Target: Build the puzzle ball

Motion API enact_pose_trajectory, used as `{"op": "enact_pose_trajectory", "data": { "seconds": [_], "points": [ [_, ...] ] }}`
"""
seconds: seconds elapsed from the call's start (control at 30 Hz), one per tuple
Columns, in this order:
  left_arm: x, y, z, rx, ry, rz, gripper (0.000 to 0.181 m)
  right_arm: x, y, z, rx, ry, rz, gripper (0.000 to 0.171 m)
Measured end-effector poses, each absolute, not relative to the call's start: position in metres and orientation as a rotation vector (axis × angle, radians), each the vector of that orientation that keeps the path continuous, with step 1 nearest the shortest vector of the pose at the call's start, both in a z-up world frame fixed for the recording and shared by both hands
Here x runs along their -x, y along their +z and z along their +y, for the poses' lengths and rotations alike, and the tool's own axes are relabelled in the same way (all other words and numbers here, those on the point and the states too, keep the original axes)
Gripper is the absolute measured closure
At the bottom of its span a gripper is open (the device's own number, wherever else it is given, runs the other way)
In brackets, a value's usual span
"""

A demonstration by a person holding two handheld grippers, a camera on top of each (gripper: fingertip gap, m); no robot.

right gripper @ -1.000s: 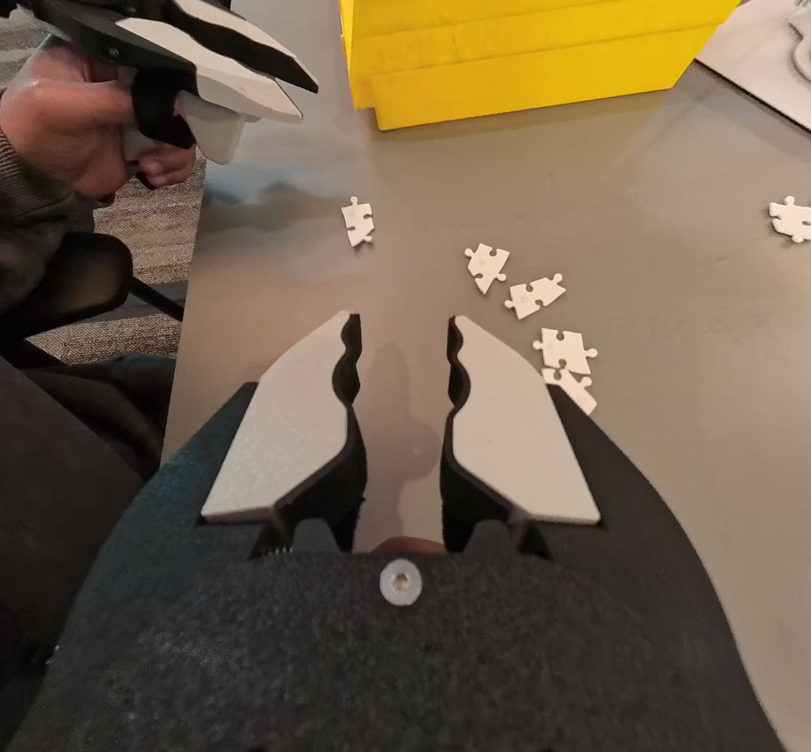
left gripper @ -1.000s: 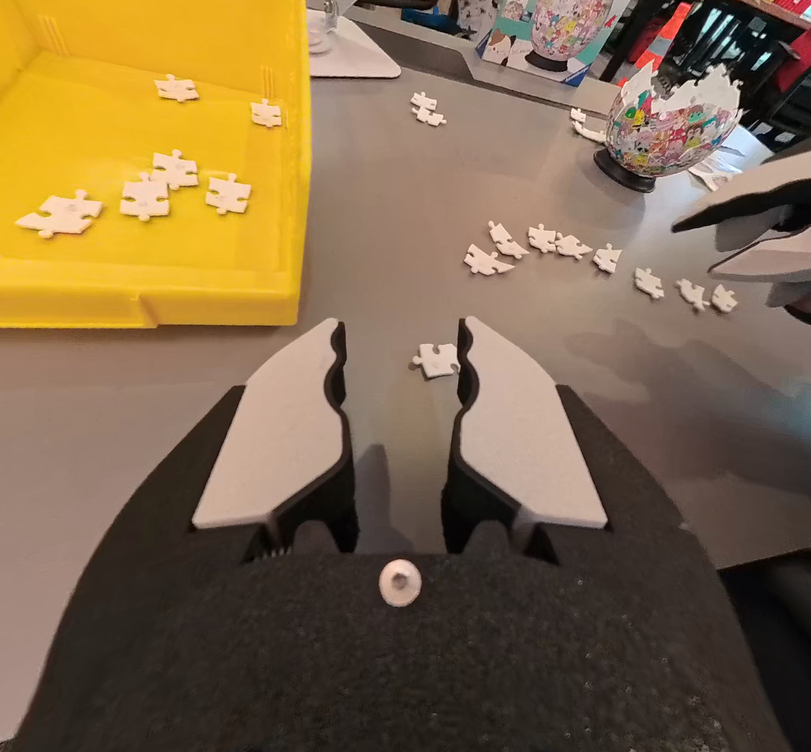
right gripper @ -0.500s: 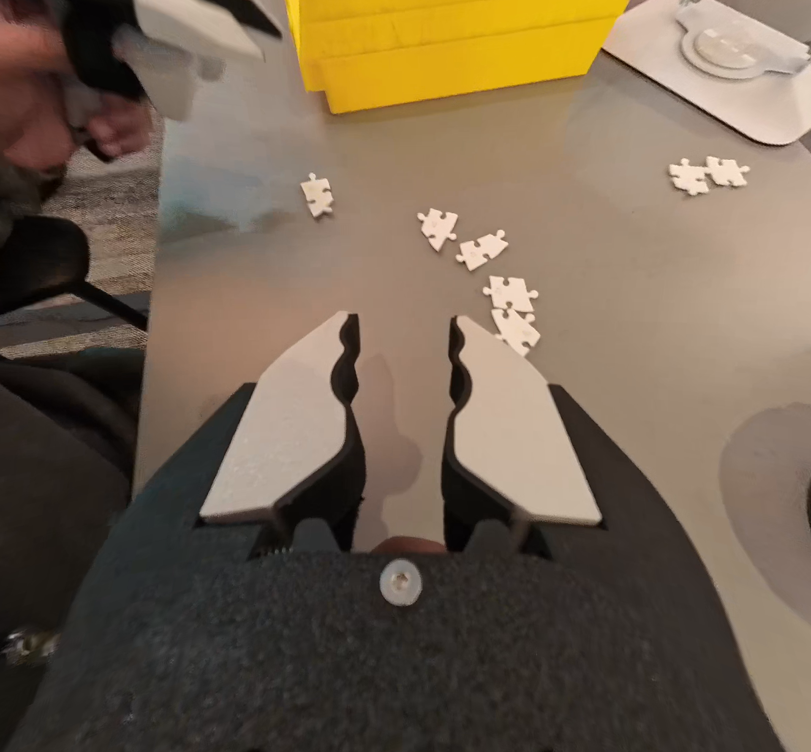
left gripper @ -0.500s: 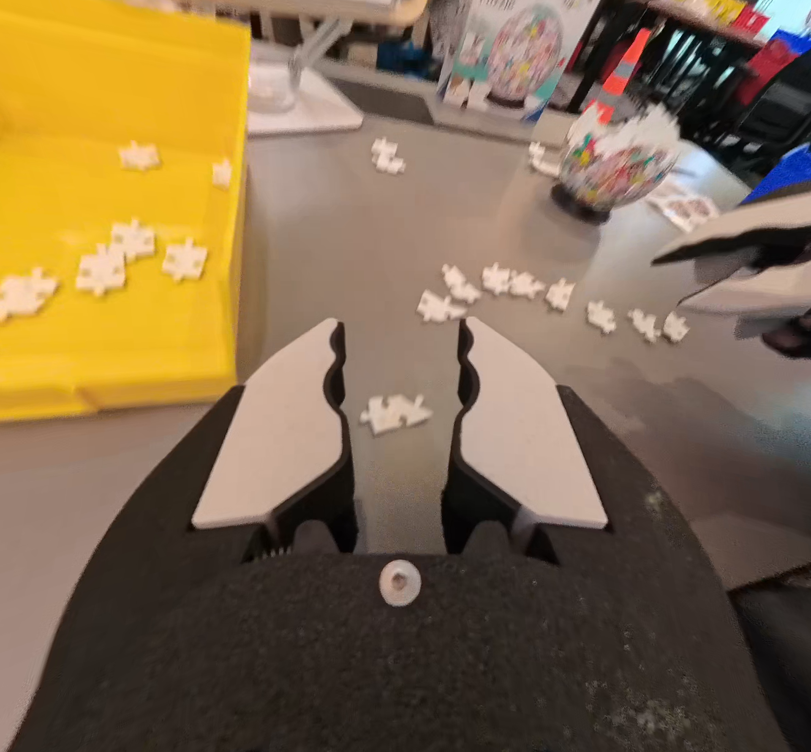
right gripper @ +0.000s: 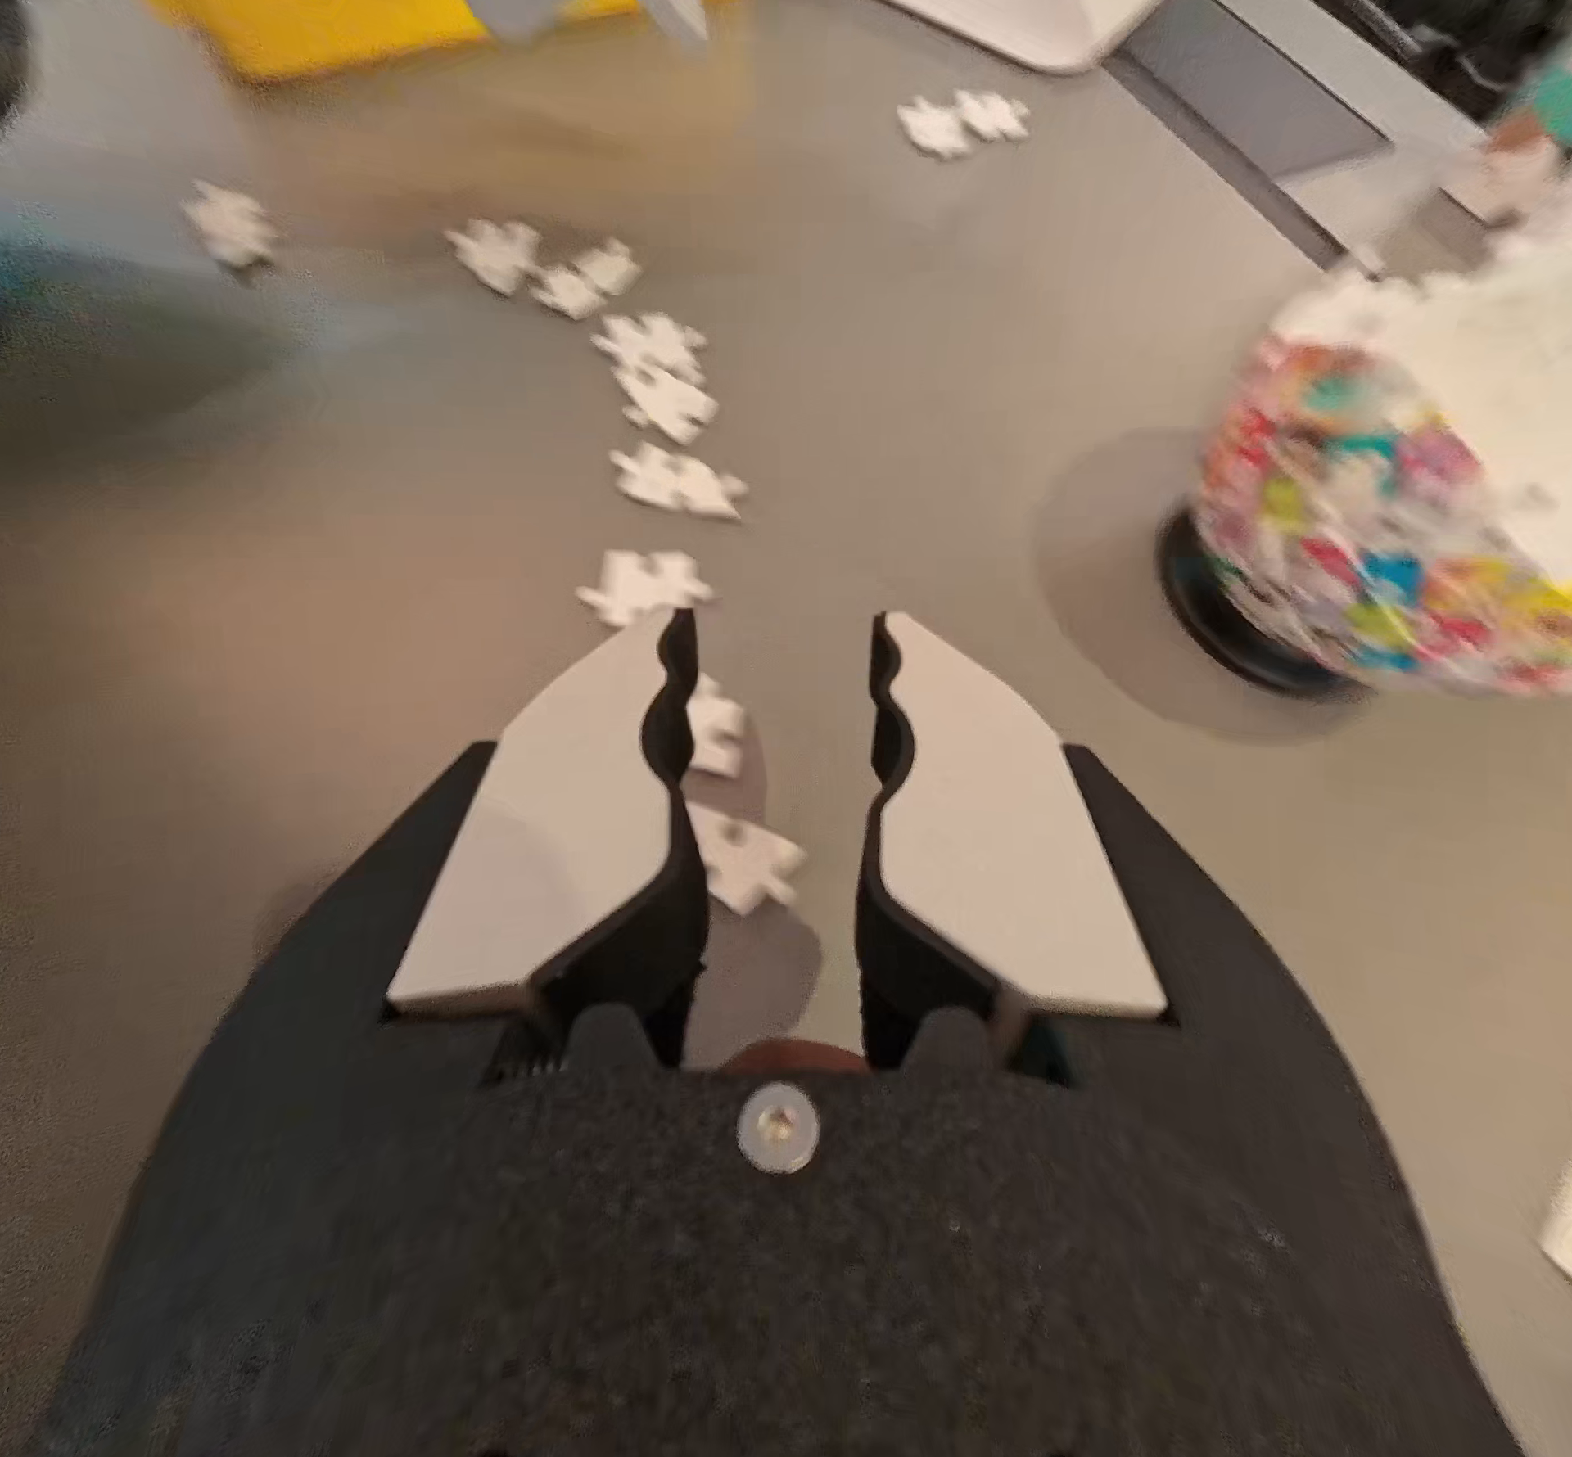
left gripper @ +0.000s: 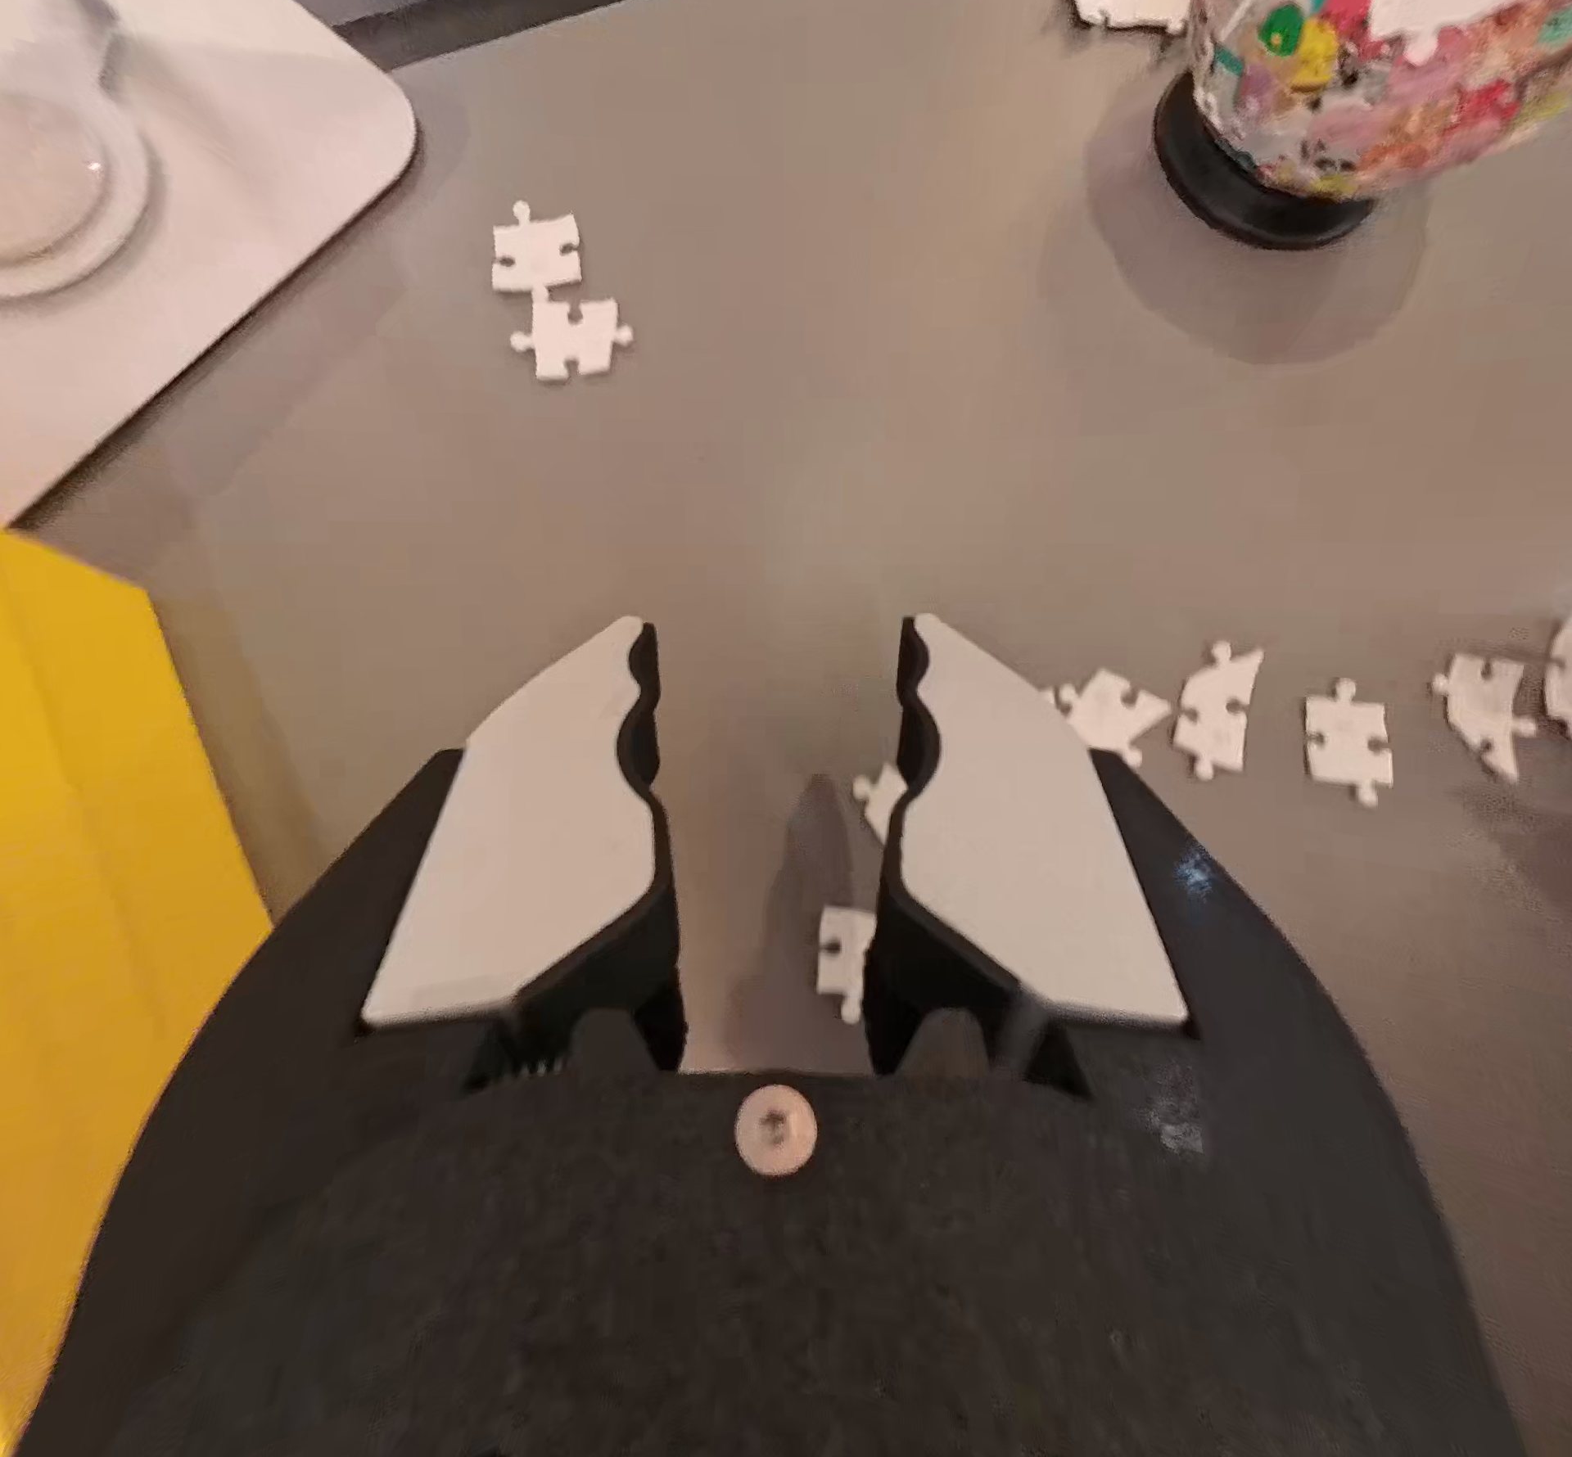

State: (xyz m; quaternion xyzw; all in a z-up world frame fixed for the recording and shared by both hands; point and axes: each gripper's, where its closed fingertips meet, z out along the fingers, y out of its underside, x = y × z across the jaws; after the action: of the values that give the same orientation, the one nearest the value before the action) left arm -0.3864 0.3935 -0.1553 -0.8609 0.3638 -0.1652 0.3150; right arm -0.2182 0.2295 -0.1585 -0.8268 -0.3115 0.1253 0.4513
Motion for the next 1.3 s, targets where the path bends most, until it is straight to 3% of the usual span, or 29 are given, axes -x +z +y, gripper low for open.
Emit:
{"op": "enact_pose_trajectory", "data": {
  "seconds": [0.23, 0.43, 0.5, 0.53, 0.87, 1.3],
  "points": [
    [0.279, -0.153, 0.391, 2.160, -0.731, 0.941, 0.129, 0.091, -0.171, 0.251, 2.133, 0.208, -0.471, 0.128],
    [0.228, -0.157, 0.360, 1.840, -0.946, 1.314, 0.110, 0.071, -0.187, 0.280, 2.155, 0.299, -0.639, 0.086],
    [0.218, -0.166, 0.365, 1.842, -0.951, 1.361, 0.097, 0.071, -0.200, 0.295, 2.211, 0.339, -0.743, 0.080],
    [0.214, -0.172, 0.368, 1.871, -0.959, 1.397, 0.103, 0.069, -0.207, 0.304, 2.243, 0.344, -0.777, 0.079],
    [0.165, -0.191, 0.371, 1.866, -1.249, 1.548, 0.090, 0.077, -0.227, 0.358, 2.214, 0.429, -1.024, 0.072],
    [0.159, -0.202, 0.345, 1.891, -1.299, 1.692, 0.088, 0.101, -0.222, 0.344, 2.156, 0.623, -1.140, 0.072]
  ]
}}
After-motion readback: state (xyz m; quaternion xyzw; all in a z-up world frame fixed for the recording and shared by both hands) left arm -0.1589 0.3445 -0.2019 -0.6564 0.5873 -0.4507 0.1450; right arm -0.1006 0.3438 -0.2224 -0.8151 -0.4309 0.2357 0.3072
